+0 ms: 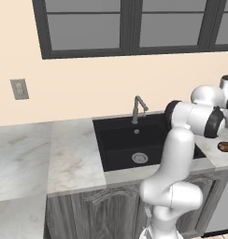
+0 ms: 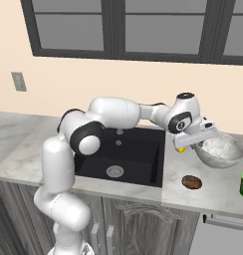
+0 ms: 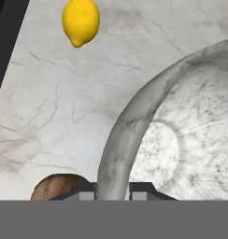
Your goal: Remove the potato and lemon from the sink. Then move the bowl and cup from the counter to the sink for washing.
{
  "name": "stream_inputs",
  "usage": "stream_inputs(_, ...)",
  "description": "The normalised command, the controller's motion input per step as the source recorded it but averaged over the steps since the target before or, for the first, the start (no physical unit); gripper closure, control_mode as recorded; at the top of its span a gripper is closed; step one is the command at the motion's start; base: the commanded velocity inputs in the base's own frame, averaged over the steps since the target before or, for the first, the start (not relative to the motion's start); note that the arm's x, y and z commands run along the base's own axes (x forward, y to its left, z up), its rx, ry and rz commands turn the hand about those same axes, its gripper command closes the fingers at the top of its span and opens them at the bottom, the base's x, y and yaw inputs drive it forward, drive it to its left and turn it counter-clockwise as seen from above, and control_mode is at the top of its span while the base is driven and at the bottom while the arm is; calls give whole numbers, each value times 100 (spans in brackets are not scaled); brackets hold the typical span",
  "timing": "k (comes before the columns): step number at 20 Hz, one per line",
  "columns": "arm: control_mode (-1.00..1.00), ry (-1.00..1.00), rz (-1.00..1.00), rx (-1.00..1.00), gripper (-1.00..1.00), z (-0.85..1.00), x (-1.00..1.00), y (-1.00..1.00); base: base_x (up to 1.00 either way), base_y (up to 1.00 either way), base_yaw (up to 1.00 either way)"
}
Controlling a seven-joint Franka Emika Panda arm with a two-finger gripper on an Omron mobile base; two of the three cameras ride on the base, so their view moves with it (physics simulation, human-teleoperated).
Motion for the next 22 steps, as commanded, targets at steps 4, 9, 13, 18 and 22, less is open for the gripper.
stream_inputs(4,-100,-1,4,-11,100,38,-14,16,0,0,0)
stream_inputs(9,-100,0,3,-14,100,35,-19,15,0,0,0)
stream_inputs(13,-100,0,7,-11,100,33,-21,19,0,0,0)
stream_inputs(18,-100,0,7,-5,100,24,-24,22,0,0,0)
stream_inputs(22,-100,0,8,-1,100,25,-12,24,0,0,0)
